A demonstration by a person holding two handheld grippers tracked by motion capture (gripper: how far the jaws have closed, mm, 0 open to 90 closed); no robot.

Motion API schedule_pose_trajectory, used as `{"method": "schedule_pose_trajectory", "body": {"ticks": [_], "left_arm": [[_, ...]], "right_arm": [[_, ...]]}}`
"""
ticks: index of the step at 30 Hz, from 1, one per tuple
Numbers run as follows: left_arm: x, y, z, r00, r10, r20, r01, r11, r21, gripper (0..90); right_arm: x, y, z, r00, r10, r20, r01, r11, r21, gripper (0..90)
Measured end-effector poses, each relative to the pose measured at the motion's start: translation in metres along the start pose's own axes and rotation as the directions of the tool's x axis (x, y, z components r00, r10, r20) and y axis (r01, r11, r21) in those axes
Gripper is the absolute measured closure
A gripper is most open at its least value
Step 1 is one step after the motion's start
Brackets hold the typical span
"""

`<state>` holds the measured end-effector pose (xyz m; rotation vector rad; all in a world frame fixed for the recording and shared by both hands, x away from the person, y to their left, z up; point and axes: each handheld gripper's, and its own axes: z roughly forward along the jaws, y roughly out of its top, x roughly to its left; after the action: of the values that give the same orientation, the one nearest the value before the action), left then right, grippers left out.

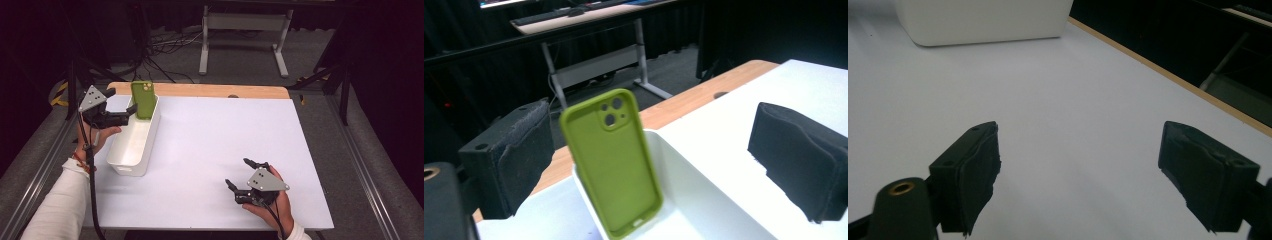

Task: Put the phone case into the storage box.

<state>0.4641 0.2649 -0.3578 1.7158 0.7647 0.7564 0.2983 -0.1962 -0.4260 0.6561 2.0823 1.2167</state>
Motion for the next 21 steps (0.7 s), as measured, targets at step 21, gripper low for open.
{"method": "schedule_pose_trajectory", "body": {"ticks": [21], "left_arm": [[-0.047, -0.001, -0.038, 0.9944, 0.057, 0.089, -0.049, 0.9948, -0.089, 4.0]], "right_arm": [[-0.001, 0.002, -0.003, 1.0000, 0.008, 0.005, -0.008, 1.000, -0.008, 17.6]]}}
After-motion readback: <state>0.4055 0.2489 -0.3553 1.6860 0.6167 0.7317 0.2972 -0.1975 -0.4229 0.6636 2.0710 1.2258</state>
